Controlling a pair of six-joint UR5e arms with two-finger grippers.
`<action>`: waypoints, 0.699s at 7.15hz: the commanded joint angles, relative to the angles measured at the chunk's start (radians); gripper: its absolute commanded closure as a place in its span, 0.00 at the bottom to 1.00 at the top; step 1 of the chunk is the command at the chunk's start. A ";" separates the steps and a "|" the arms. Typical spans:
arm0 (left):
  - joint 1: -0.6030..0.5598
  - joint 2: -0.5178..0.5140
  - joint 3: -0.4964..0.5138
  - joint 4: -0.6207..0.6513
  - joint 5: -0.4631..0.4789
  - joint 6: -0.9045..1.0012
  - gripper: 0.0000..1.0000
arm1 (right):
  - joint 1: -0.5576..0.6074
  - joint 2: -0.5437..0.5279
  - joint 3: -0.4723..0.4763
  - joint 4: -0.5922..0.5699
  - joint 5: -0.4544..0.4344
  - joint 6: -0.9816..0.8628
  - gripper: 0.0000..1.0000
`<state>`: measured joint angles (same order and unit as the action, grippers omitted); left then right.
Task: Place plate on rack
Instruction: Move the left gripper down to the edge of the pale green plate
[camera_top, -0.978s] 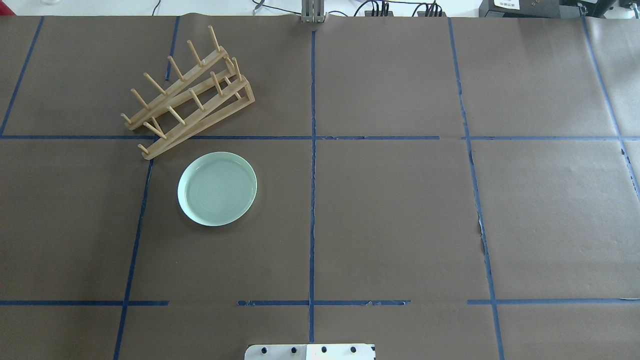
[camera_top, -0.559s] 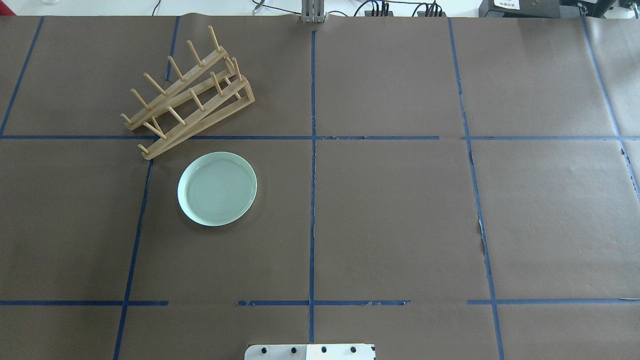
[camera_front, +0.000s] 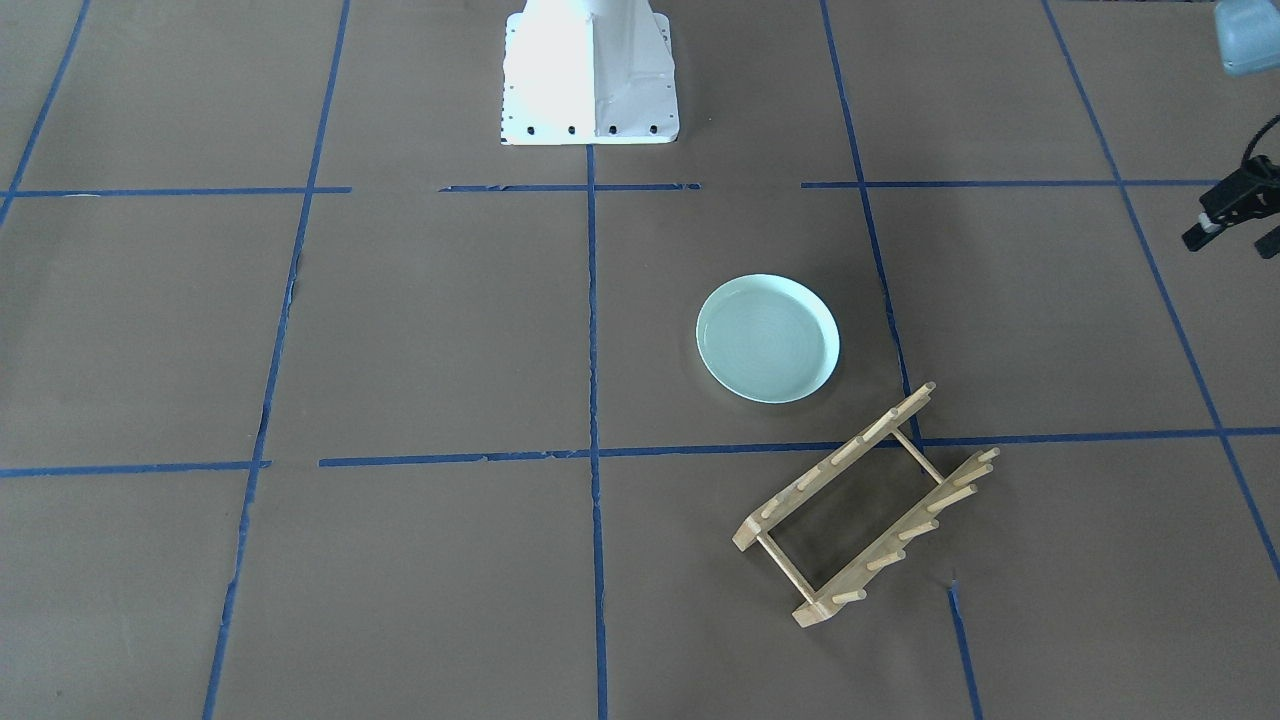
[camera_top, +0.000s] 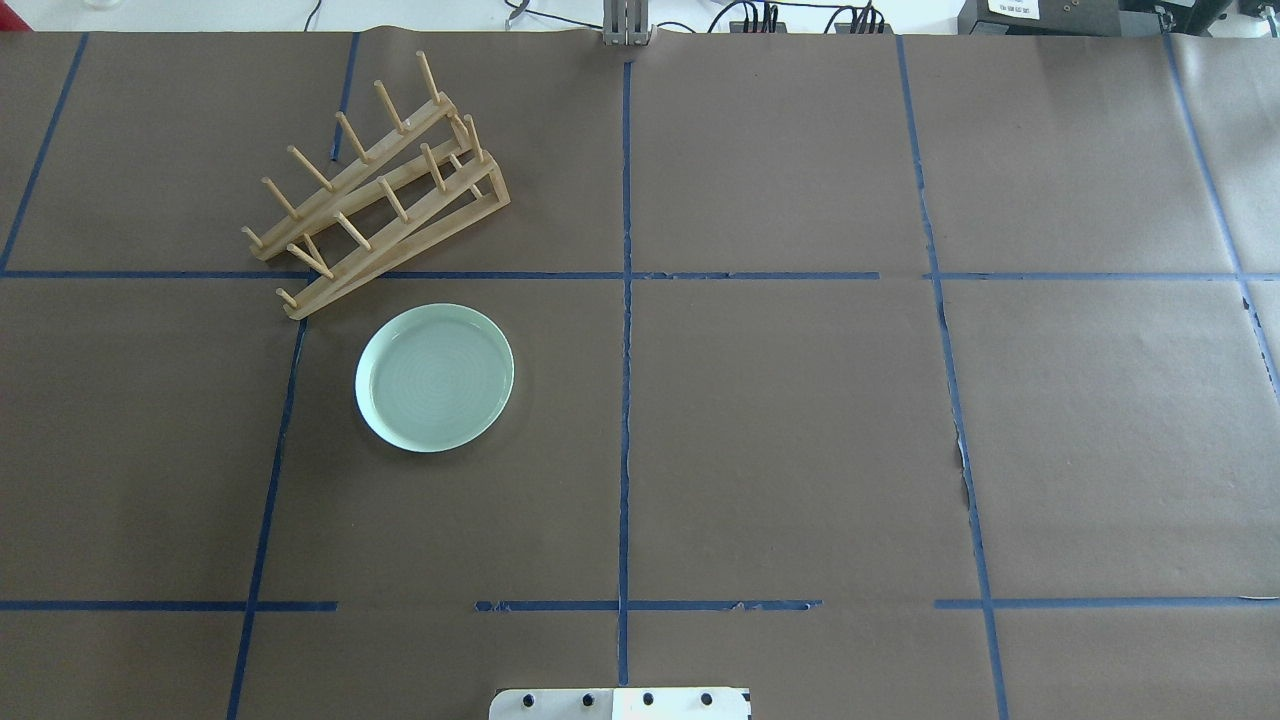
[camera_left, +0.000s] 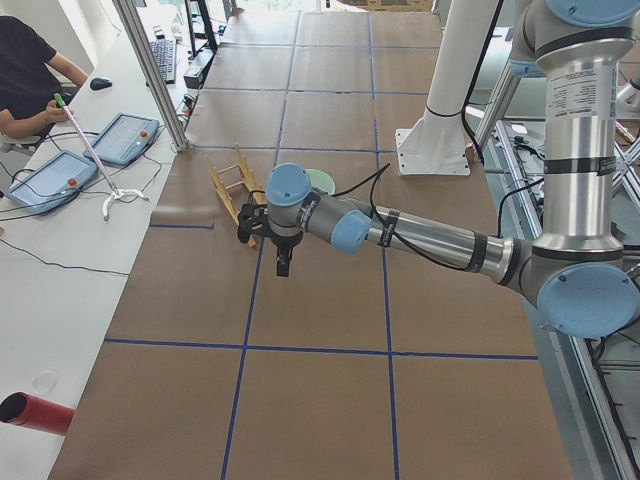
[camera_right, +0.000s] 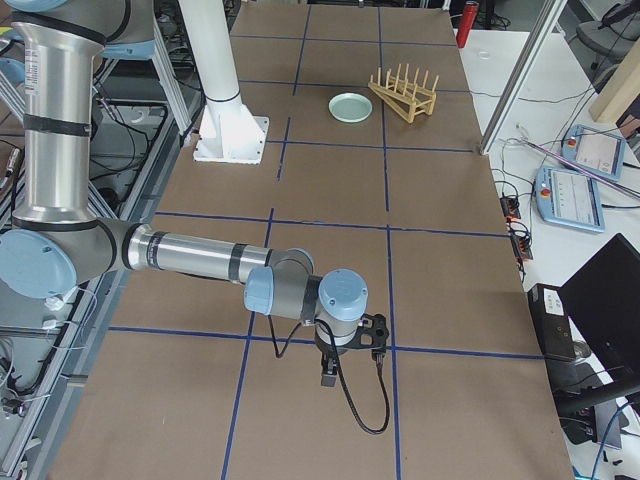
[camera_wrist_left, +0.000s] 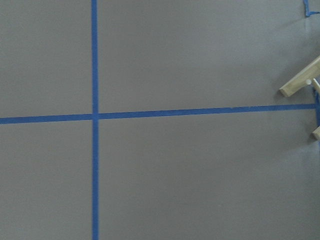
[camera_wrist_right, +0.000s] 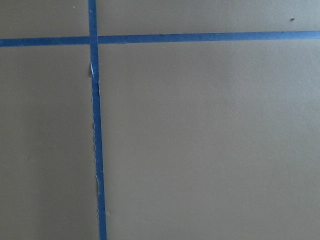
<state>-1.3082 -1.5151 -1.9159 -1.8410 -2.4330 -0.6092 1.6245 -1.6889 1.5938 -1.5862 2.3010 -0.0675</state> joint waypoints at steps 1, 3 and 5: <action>0.236 -0.135 -0.072 -0.026 0.104 -0.443 0.00 | 0.000 0.002 0.000 0.000 0.000 0.000 0.00; 0.456 -0.325 -0.028 0.107 0.210 -0.637 0.00 | 0.000 0.000 0.000 0.000 0.000 0.000 0.00; 0.572 -0.639 0.201 0.328 0.330 -0.661 0.00 | 0.000 0.002 0.000 0.000 0.000 0.000 0.00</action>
<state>-0.8105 -1.9794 -1.8459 -1.6220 -2.1687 -1.2393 1.6245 -1.6885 1.5938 -1.5861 2.3010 -0.0675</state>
